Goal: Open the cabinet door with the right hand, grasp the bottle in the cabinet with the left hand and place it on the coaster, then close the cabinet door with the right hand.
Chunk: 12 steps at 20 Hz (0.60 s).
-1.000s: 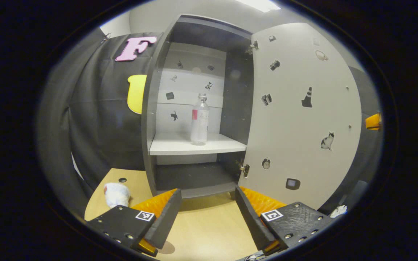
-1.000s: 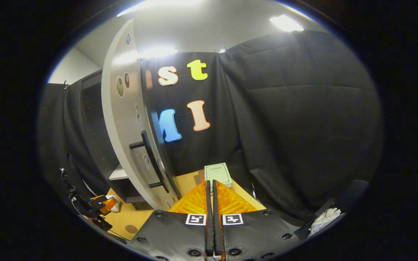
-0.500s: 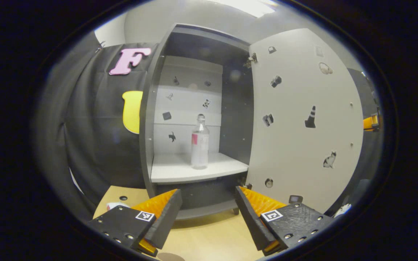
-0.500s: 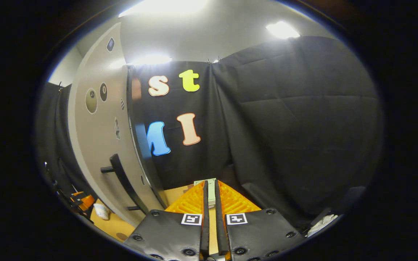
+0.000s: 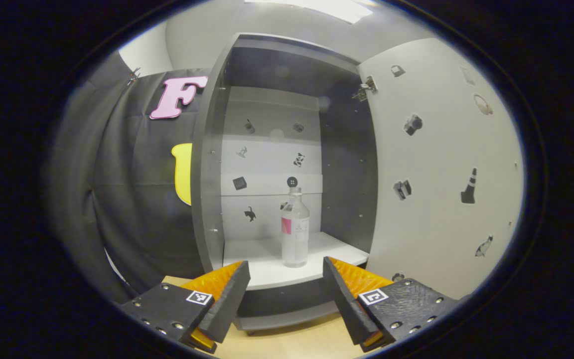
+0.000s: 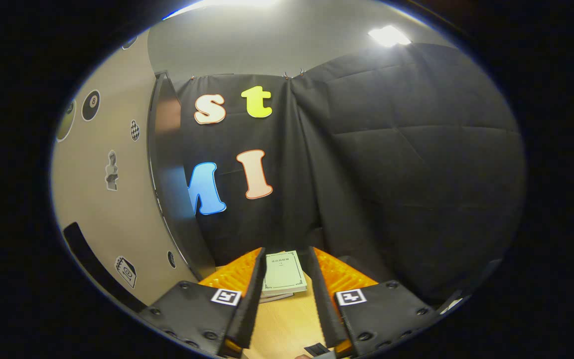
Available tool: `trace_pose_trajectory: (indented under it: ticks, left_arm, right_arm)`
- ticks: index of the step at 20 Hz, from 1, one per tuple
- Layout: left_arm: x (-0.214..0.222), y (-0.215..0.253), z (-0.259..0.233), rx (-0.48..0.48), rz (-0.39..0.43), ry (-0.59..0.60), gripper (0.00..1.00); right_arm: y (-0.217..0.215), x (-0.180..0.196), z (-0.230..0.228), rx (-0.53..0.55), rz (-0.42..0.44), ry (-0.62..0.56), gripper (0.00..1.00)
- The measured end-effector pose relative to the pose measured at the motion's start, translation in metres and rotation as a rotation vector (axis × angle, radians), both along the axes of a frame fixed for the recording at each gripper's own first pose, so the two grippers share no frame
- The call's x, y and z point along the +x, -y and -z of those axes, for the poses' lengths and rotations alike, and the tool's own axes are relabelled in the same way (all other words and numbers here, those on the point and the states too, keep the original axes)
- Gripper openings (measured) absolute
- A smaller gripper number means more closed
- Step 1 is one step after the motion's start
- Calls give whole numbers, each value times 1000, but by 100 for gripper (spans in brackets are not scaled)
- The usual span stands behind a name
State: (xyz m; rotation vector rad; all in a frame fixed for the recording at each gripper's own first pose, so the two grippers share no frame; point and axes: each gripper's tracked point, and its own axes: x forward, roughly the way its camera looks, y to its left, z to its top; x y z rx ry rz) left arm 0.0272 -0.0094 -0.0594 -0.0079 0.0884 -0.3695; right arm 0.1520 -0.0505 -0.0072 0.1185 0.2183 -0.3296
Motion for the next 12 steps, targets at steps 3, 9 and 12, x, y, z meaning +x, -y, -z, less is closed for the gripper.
trace_pose_trajectory:
  ticks: [3, 9, 12]
  left_arm:
    - [6, 7, -1, -27, 10, -10, 89]
    - [21, 15, -1, 26, 85, 21, 89]
    - [28, 20, 4, 31, 93, 14, 89]
  right_arm:
    - [7, 13, 6, -2, 4, 6, 83]
    - [36, 18, 21, -71, 80, -37, 98]
    - [42, 19, 28, -48, 87, -40, 98]
